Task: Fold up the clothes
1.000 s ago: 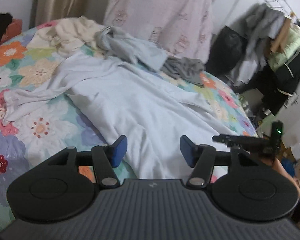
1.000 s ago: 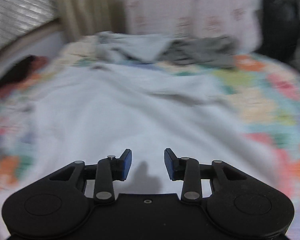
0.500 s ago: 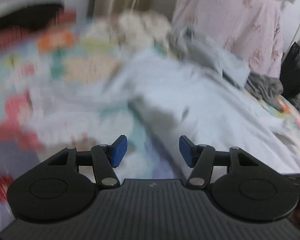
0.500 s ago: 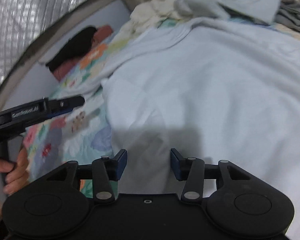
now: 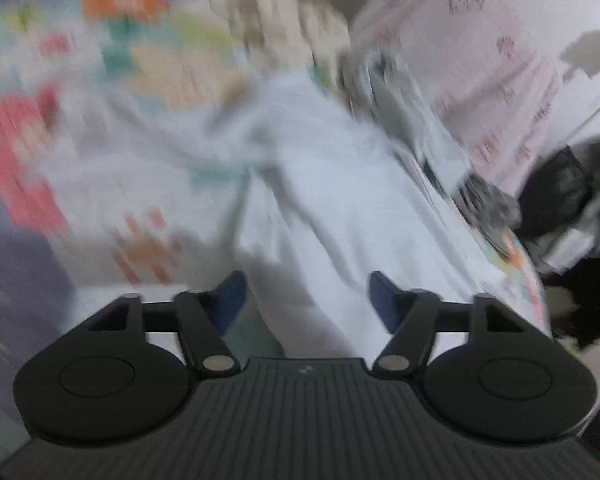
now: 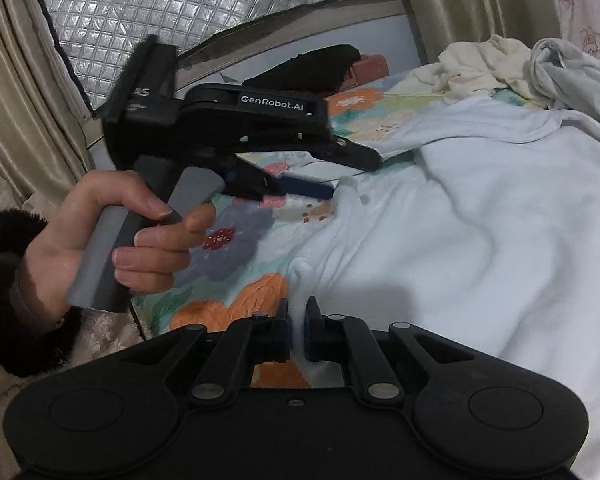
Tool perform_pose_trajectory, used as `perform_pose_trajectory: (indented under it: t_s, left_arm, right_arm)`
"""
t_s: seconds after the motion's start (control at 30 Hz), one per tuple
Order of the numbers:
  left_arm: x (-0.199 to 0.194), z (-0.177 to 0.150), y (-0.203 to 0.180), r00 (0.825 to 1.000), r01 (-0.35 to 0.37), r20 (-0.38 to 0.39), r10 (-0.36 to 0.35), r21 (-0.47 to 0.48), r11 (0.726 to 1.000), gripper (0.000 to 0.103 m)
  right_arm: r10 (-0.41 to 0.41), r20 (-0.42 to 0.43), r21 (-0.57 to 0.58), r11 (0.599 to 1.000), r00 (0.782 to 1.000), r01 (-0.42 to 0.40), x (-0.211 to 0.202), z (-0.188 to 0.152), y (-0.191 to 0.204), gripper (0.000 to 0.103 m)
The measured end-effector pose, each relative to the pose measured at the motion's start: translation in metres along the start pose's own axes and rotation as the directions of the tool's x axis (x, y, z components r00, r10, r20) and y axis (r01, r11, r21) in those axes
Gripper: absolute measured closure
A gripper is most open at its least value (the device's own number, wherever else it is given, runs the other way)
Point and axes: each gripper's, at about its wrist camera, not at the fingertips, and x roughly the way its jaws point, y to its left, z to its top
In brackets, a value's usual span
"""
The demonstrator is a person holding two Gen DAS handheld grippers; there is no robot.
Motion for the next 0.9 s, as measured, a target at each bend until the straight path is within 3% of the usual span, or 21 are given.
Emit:
perform_pose_trajectory:
  t_s: [0.07, 0.1, 0.17, 0.2, 0.27, 0.3, 0.33, 0.4, 0.5, 0.57, 0.6, 0.67, 0.8, 0.9]
  left_arm:
    - [0.018, -0.004, 0.009, 0.995, 0.023, -0.097, -0.029, -0.066, 0.998, 0.030]
    - [0.026, -0.006, 0.012, 0.992, 0.022, -0.120, -0.032, -0.081, 0.996, 0.035]
    - [0.033, -0.008, 0.012, 0.991, 0.033, -0.124, -0.044, -0.083, 0.996, 0.083]
    - [0.031, -0.007, 0.008, 0.993, 0.043, -0.111, -0.050, -0.061, 0.997, 0.097]
    - [0.004, -0.010, -0.011, 1.000, 0.000, 0.021, -0.001, 0.049, 0.999, 0.098]
    - [-0.019, -0.015, -0.028, 0.992, -0.055, 0.123, 0.036, 0.149, 0.987, 0.097]
    - [-0.036, -0.021, -0.042, 0.979, -0.107, 0.193, 0.063, 0.227, 0.968, 0.097]
    - [-0.044, -0.037, -0.062, 0.960, -0.221, 0.239, 0.144, 0.336, 0.916, 0.097]
    - [-0.008, -0.044, -0.051, 0.942, -0.335, 0.148, 0.302, 0.334, 0.881, 0.096]
    - [0.014, -0.037, -0.028, 0.945, -0.320, 0.016, 0.327, 0.261, 0.911, 0.096]
    - [0.016, -0.034, -0.020, 0.949, -0.304, -0.012, 0.314, 0.221, 0.927, 0.095]
    - [0.010, -0.028, -0.009, 0.960, -0.273, -0.027, 0.280, 0.153, 0.950, 0.093]
    - [-0.008, -0.021, -0.002, 0.967, -0.255, 0.002, 0.256, 0.101, 0.962, 0.088]
    - [-0.014, -0.019, 0.001, 0.944, -0.330, 0.052, 0.326, 0.111, 0.938, 0.088]
  right_arm:
    - [0.002, 0.017, 0.044, 0.999, 1.000, -0.003, -0.005, -0.001, -0.003, 0.094]
    - [0.001, 0.026, 0.066, 0.998, 1.000, -0.003, -0.009, 0.000, -0.006, 0.095]
    - [-0.008, 0.036, 0.066, 0.998, 0.999, 0.006, -0.013, 0.000, -0.006, 0.095]
    - [-0.013, 0.040, 0.065, 0.998, 0.999, 0.010, -0.015, 0.001, -0.006, 0.095]
    - [-0.019, 0.053, 0.073, 0.997, 0.998, 0.015, -0.020, 0.002, -0.003, 0.095]
    - [-0.017, 0.065, 0.080, 0.997, 0.998, 0.011, -0.023, 0.002, -0.001, 0.095]
    - [-0.003, 0.084, 0.086, 0.996, 0.996, -0.004, -0.027, 0.001, 0.000, 0.095]
    - [0.026, 0.100, 0.102, 0.994, 0.995, -0.037, -0.033, 0.000, 0.003, 0.095]
    - [-0.056, 0.041, 0.091, 0.994, 0.998, 0.052, -0.037, -0.011, 0.007, 0.091]
    - [-0.133, -0.013, 0.092, 0.987, 0.991, 0.134, -0.041, -0.024, 0.007, 0.090]
    - [-0.151, -0.030, 0.103, 0.983, 0.988, 0.153, -0.043, -0.030, 0.007, 0.090]
    - [-0.171, -0.050, 0.133, 0.975, 0.984, 0.176, -0.055, -0.042, 0.008, 0.090]
    - [-0.199, -0.087, 0.193, 0.958, 0.976, 0.212, -0.078, -0.063, 0.008, 0.085]
    - [-0.180, -0.113, 0.252, 0.946, 0.977, 0.204, -0.091, -0.076, 0.008, 0.072]
